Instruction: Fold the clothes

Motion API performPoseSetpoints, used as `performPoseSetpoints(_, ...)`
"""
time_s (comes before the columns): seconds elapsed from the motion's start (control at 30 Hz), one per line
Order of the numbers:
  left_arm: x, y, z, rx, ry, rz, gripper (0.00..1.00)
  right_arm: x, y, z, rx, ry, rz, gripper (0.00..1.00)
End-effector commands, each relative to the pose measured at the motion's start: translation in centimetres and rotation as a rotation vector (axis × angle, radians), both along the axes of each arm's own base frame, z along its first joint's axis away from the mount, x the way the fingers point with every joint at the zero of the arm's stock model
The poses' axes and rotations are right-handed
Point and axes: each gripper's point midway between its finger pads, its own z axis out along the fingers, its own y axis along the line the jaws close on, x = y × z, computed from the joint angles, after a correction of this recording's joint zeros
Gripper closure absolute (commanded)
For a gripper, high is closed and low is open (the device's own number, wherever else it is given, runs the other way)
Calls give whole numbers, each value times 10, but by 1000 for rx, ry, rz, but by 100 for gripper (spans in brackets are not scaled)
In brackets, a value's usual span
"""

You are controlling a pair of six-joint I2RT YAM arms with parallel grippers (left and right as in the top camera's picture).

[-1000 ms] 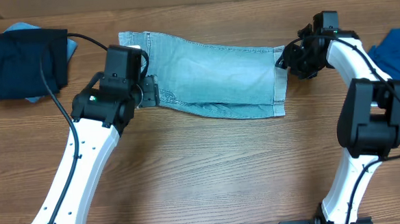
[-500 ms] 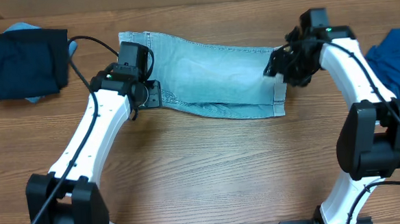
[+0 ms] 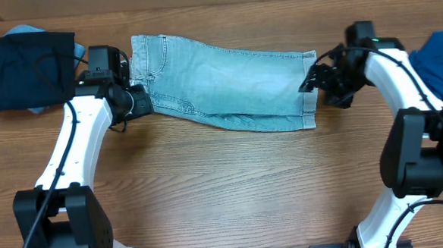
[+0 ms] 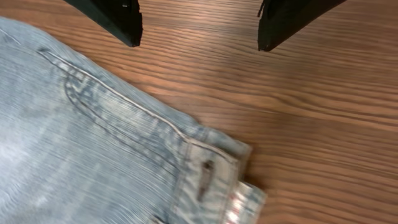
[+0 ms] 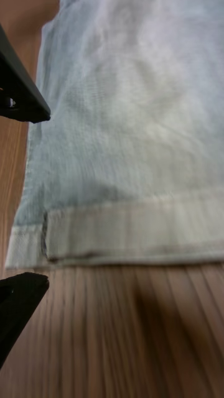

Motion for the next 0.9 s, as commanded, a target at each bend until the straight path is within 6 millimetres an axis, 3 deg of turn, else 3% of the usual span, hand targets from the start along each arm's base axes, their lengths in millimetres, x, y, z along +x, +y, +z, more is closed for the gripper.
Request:
performPoseSetpoints(0.0, 7, -12, 2, -38, -18, -41, 37, -7, -2, -9, 101, -1, -4, 18)
performPoseSetpoints(0.33, 10, -11, 3, -37, -30, -40, 37, -14, 9, -38, 165, -24, -19, 23)
performPoseSetpoints(0.53, 9, -12, 3, -38, -29, -41, 37, -20, 9, -48, 164, -10, -38, 40)
performPoseSetpoints(0.6, 10, -12, 3, -38, -29, -41, 37, -20, 9, -48, 164, -13, -38, 57)
performPoseSetpoints(0.77, 9, -12, 3, -38, -29, -41, 36, -21, 9, -46, 164, -11, -38, 71)
performPoseSetpoints(0.87, 10, -12, 3, -36, -30, -41, 36, -23, 9, -38, 163, -13, -37, 73)
